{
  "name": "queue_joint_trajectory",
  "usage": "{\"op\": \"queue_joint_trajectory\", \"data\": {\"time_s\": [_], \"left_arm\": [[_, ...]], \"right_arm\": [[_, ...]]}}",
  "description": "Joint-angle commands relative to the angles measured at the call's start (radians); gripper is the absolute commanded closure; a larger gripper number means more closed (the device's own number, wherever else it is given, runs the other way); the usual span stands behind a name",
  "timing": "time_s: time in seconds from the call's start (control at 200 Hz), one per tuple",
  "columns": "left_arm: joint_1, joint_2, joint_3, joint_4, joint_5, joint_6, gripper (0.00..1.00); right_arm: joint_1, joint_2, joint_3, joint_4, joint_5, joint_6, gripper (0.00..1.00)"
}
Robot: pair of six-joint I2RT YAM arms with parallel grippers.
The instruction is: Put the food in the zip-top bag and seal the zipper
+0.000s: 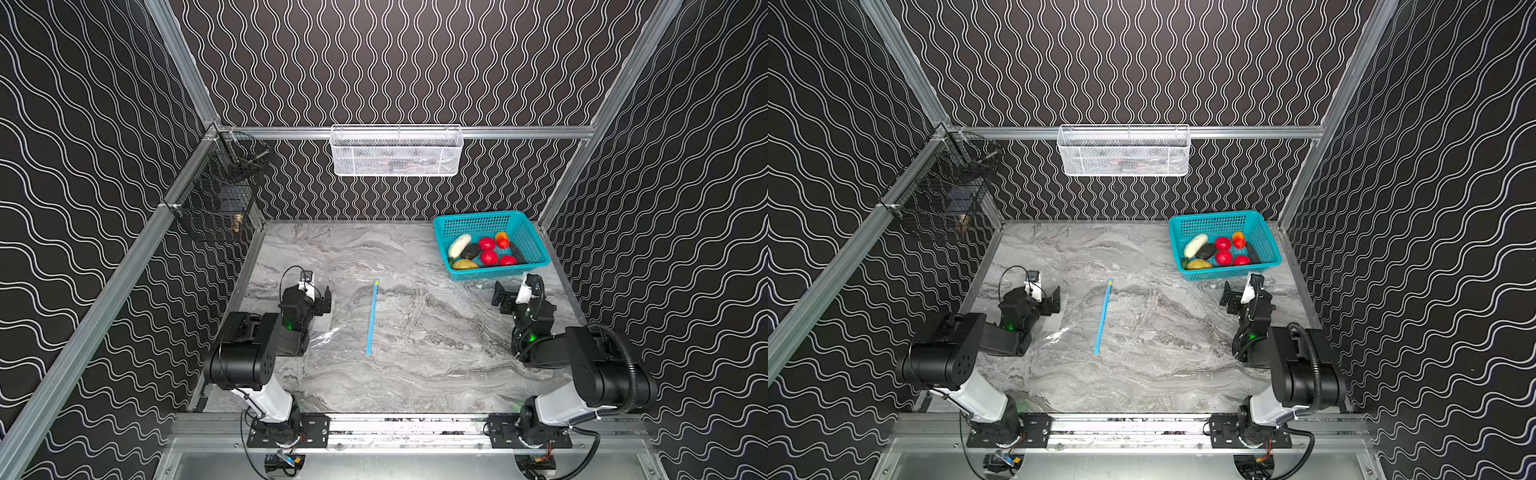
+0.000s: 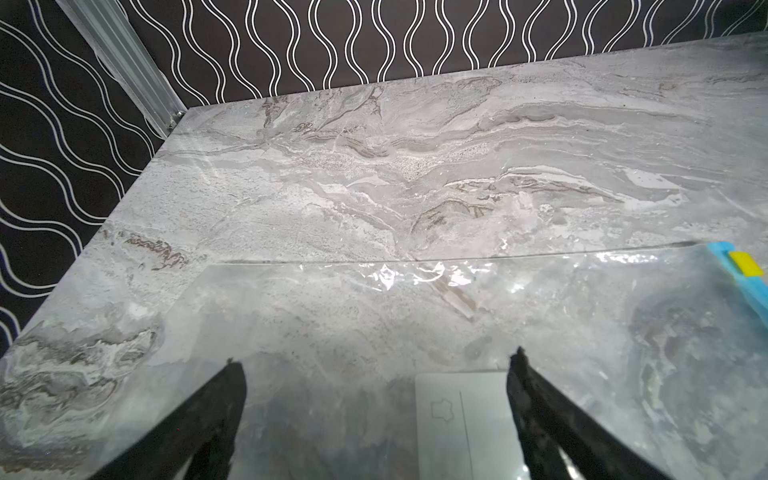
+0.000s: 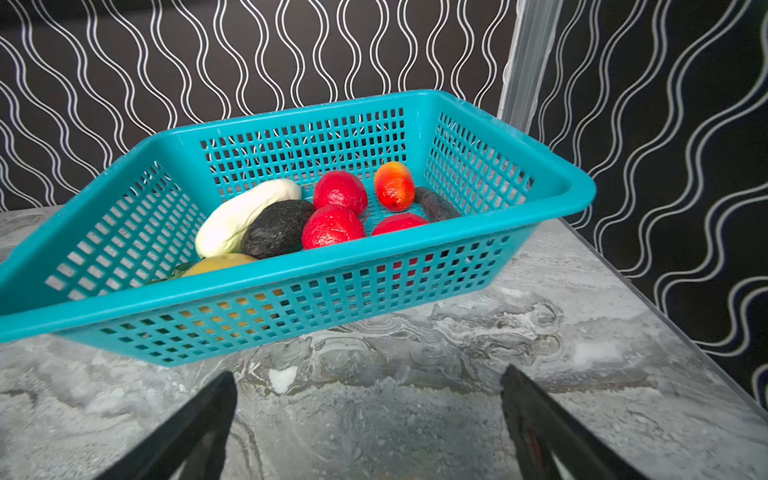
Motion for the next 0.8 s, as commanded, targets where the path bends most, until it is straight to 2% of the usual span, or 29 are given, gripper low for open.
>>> {"op": "queue_joint_trajectory", "data": {"time_s": [0.0,0.641,0.791], "left_arm": [[0.000,0.002,0.005,0.021,0.010,0.006,0.01],[-0.013,0.003,0.005,0.021,-0.013,0.014,0.01],[-0.025,0.000,-0.009,0.047,-0.021,0.026,0.01]], "right_arm": [[-0.001,-0.008,-0.024,0.080,-0.040,-0.022,0.00],[-0.001,-0.005,-0.020,0.072,-0.044,-0.022,0.00],[-0.001,-0.009,0.014,-0.004,0.022,0.005,0.01]]}}
